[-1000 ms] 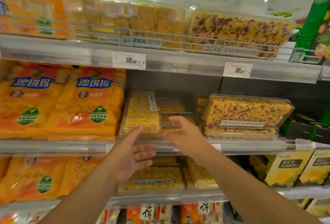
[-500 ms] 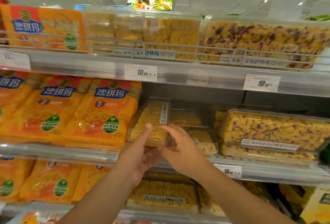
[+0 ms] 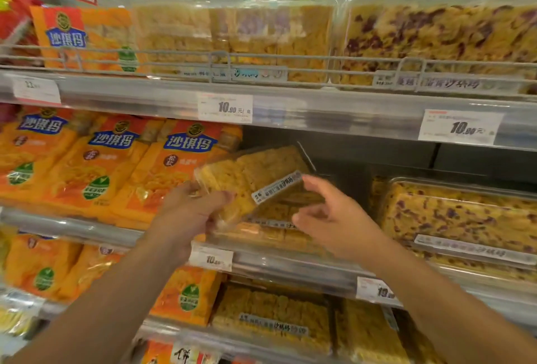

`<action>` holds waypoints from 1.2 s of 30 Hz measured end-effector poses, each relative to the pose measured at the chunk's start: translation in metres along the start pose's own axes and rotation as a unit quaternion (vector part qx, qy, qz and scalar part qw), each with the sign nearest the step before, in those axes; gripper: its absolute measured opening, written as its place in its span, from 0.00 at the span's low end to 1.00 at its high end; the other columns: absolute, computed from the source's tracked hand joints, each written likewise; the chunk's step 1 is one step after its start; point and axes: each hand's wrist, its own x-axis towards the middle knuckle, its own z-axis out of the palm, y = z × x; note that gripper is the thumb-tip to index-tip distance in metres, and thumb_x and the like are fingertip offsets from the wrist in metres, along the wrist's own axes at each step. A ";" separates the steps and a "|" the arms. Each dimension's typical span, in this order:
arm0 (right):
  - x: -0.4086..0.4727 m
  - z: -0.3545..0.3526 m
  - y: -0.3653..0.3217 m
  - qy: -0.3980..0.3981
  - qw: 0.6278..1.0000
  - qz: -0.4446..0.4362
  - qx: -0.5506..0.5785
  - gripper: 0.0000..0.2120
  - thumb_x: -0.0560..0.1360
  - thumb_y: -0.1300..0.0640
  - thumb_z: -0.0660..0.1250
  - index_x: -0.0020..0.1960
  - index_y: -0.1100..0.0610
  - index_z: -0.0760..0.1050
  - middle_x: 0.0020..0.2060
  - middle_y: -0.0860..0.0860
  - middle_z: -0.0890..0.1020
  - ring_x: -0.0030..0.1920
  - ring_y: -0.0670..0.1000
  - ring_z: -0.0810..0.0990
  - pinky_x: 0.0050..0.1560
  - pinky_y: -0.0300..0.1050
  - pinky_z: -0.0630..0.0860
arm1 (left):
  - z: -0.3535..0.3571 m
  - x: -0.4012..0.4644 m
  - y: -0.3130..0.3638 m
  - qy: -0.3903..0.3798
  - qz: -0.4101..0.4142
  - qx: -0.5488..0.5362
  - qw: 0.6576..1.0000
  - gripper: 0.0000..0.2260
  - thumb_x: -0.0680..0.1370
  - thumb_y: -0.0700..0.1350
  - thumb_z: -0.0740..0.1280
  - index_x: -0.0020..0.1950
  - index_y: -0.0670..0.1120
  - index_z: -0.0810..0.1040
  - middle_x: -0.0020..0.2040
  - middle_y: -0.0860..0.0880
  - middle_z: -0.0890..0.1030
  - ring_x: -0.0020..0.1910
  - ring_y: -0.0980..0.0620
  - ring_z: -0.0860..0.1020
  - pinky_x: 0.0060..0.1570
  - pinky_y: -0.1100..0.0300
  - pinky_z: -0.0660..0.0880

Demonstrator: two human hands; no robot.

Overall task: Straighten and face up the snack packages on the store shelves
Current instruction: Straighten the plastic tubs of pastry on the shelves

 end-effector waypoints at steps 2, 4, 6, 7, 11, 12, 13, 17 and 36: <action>0.015 -0.015 -0.007 0.036 0.998 -0.003 -0.044 0.36 0.74 0.52 0.72 0.75 0.38 0.57 0.57 0.37 0.75 0.55 0.41 0.79 0.49 0.38 0.81 | -0.010 0.007 0.005 -0.021 0.026 0.043 0.999 0.12 0.70 0.40 0.76 0.50 0.48 0.79 0.38 0.51 0.86 0.34 0.54 0.83 0.32 0.59 0.78; 0.033 -0.028 -0.015 0.076 0.986 -0.019 -0.149 0.36 0.74 0.53 0.72 0.76 0.43 0.58 0.65 0.44 0.73 0.63 0.46 0.75 0.61 0.44 0.76 | -0.018 0.013 0.012 -0.064 0.041 0.075 0.994 0.15 0.70 0.36 0.75 0.55 0.47 0.80 0.44 0.48 0.86 0.42 0.50 0.85 0.37 0.58 0.79; 0.051 -0.037 -0.022 0.085 0.960 -0.019 -0.264 0.38 0.74 0.52 0.72 0.77 0.44 0.55 0.71 0.48 0.68 0.70 0.52 0.69 0.67 0.48 0.69 | -0.028 0.021 0.017 -0.097 0.052 0.094 0.989 0.17 0.70 0.33 0.74 0.55 0.47 0.81 0.47 0.47 0.86 0.46 0.47 0.85 0.39 0.56 0.80; 0.059 -0.039 -0.026 0.075 0.949 -0.004 -0.305 0.39 0.74 0.51 0.71 0.78 0.44 0.53 0.74 0.50 0.66 0.72 0.54 0.67 0.68 0.50 0.68 | -0.033 0.025 0.019 -0.105 0.056 0.101 0.988 0.17 0.70 0.32 0.74 0.55 0.47 0.81 0.48 0.47 0.86 0.48 0.46 0.84 0.41 0.54 0.81; 0.075 -0.044 -0.039 0.009 0.907 0.044 -0.419 0.42 0.74 0.47 0.71 0.78 0.42 0.49 0.77 0.49 0.60 0.74 0.56 0.64 0.69 0.53 0.67 | -0.054 0.043 0.025 -0.149 0.073 0.111 0.980 0.19 0.67 0.32 0.76 0.54 0.48 0.82 0.53 0.46 0.84 0.50 0.45 0.84 0.47 0.47 0.82; 0.076 -0.045 -0.042 -0.004 0.901 0.051 -0.431 0.41 0.74 0.46 0.71 0.78 0.42 0.50 0.77 0.48 0.61 0.73 0.55 0.65 0.68 0.53 0.68 | -0.058 0.048 0.025 -0.165 0.078 0.110 0.977 0.19 0.68 0.31 0.76 0.54 0.48 0.82 0.53 0.46 0.84 0.50 0.46 0.84 0.46 0.50 0.82; 0.076 -0.047 -0.044 -0.011 0.898 0.058 -0.437 0.39 0.74 0.46 0.71 0.77 0.42 0.51 0.76 0.48 0.62 0.72 0.55 0.67 0.67 0.52 0.68 | -0.061 0.052 0.025 -0.179 0.082 0.110 0.974 0.19 0.68 0.30 0.75 0.54 0.49 0.82 0.53 0.47 0.84 0.50 0.47 0.84 0.46 0.52 0.82; 0.073 -0.058 -0.054 0.007 0.892 0.070 -0.447 0.30 0.77 0.49 0.68 0.75 0.43 0.59 0.68 0.48 0.72 0.66 0.53 0.72 0.59 0.45 0.68 | -0.065 0.069 0.019 -0.197 0.098 0.088 0.972 0.21 0.70 0.28 0.72 0.53 0.51 0.83 0.53 0.49 0.84 0.50 0.49 0.84 0.46 0.53 0.80; 0.039 -0.056 -0.071 -0.033 0.829 0.108 -0.548 0.20 0.77 0.49 0.68 0.67 0.46 0.68 0.56 0.49 0.78 0.48 0.50 0.72 0.48 0.43 0.68 | -0.053 0.087 -0.012 -0.261 0.207 0.258 0.907 0.23 0.78 0.39 0.67 0.68 0.57 0.66 0.57 0.59 0.79 0.56 0.63 0.78 0.56 0.64 0.74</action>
